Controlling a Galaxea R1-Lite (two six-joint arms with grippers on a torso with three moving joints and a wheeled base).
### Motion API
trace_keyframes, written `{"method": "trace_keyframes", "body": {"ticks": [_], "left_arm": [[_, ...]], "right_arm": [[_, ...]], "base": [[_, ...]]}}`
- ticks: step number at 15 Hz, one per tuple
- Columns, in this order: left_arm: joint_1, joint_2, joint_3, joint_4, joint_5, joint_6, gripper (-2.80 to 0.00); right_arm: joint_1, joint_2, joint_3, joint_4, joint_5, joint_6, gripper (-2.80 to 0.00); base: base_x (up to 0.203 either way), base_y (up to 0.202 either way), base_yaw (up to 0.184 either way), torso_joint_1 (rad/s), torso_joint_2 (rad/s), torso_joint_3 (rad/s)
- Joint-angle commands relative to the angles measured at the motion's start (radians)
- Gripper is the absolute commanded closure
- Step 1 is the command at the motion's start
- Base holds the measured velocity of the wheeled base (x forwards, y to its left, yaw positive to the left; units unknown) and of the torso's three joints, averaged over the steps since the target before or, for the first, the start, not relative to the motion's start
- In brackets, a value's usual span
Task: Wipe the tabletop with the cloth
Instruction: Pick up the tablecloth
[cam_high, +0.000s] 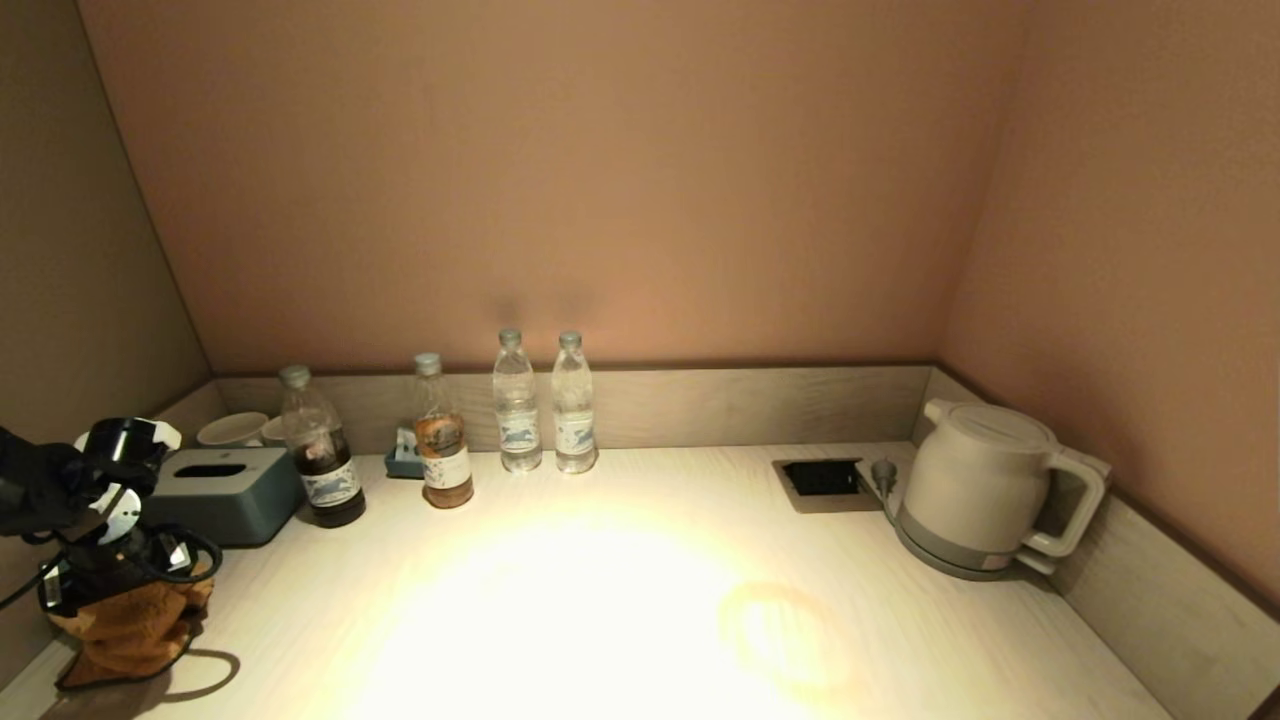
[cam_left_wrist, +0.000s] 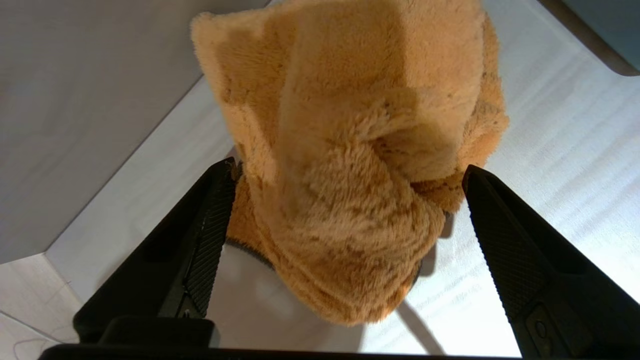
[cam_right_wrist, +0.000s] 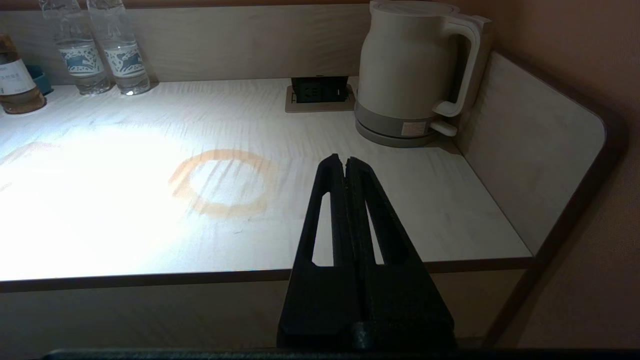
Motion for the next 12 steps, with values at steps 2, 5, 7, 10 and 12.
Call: {"method": "trace_keyframes", "body": {"ticks": [2, 5, 7, 10, 12], "left_arm": [[-0.001, 0.038, -0.006, -0.005, -0.002, -0.004, -2.8], [-0.002, 0.051, -0.007, -0.031, -0.009, -0.004, -2.8], [-0.002, 0.055, -0.008, -0.031, -0.008, -0.003, -2.8], [-0.002, 0.055, -0.003, -0.032, -0.012, -0.002, 0.0], [-0.005, 0.027, 0.008, -0.033, -0.036, -0.002, 0.0]], "right_arm": [[0.0, 0.0, 0.0, 0.0, 0.0, 0.0, 0.0], [0.0, 0.0, 0.0, 0.0, 0.0, 0.0, 0.0], [0.0, 0.0, 0.0, 0.0, 0.0, 0.0, 0.0], [0.0, 0.0, 0.0, 0.0, -0.001, 0.0, 0.0], [0.0, 0.0, 0.0, 0.0, 0.0, 0.0, 0.0]], "base": [[0.0, 0.0, 0.0, 0.0, 0.0, 0.0], [0.0, 0.0, 0.0, 0.0, 0.0, 0.0], [0.0, 0.0, 0.0, 0.0, 0.0, 0.0], [0.0, 0.0, 0.0, 0.0, 0.0, 0.0], [0.0, 0.0, 0.0, 0.0, 0.0, 0.0]]}}
